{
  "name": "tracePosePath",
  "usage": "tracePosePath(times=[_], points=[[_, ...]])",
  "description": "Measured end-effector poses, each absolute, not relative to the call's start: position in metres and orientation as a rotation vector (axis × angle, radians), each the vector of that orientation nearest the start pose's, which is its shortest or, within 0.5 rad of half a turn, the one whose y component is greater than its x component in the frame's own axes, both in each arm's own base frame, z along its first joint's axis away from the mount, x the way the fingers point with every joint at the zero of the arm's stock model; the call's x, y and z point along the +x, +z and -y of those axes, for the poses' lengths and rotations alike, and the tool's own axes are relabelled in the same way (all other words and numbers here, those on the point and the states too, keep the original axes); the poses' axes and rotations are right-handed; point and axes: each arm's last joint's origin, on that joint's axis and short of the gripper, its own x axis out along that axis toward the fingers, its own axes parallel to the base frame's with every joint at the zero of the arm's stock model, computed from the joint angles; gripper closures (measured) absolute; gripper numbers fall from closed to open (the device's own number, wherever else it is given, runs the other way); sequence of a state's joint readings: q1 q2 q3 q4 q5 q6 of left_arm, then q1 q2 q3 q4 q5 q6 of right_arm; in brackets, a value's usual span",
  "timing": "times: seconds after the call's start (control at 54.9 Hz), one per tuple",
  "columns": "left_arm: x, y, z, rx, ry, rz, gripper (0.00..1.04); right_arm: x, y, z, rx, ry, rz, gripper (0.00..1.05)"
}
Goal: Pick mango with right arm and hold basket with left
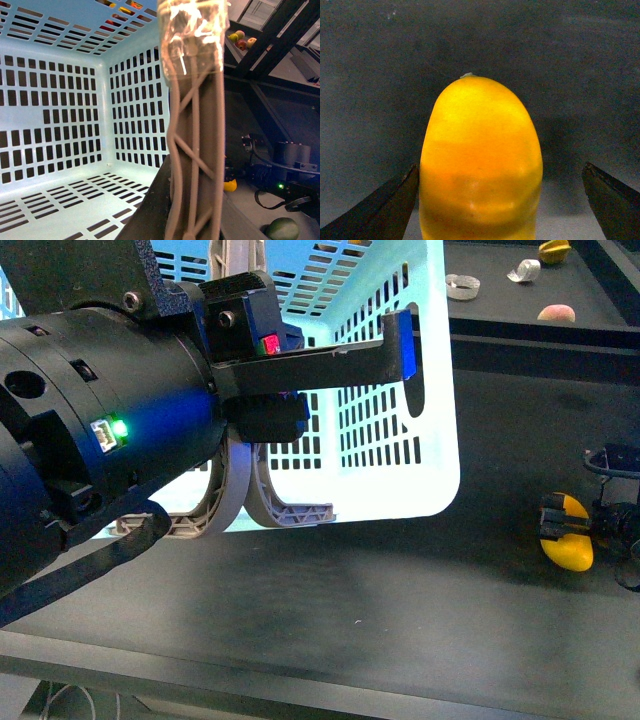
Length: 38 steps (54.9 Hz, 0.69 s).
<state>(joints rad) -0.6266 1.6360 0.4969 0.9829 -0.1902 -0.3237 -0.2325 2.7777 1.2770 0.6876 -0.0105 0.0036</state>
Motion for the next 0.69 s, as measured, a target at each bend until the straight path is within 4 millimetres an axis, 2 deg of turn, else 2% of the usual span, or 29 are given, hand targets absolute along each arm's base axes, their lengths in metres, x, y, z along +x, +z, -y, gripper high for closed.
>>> tracePosePath(times=[0.346, 0.582, 0.692], points=[[0.2375, 0.1546, 0.1651, -0.255, -0.406, -0.213, 0.98, 0.3995, -0.1211, 0.0936, 0.092, -0.215, -0.824, 0.09], [0.2375, 0.1546, 0.1651, -0.255, -0.407, -0.213, 0.98, 0.3994, -0.1215, 0.0933, 0.081, -0.209, -0.826, 0.39], [0.2375, 0.1546, 0.1651, -0.256, -0.407, -0.213, 0.98, 0.3992, -0.1215, 0.0938, 0.083, -0.210, -0.826, 0.45]])
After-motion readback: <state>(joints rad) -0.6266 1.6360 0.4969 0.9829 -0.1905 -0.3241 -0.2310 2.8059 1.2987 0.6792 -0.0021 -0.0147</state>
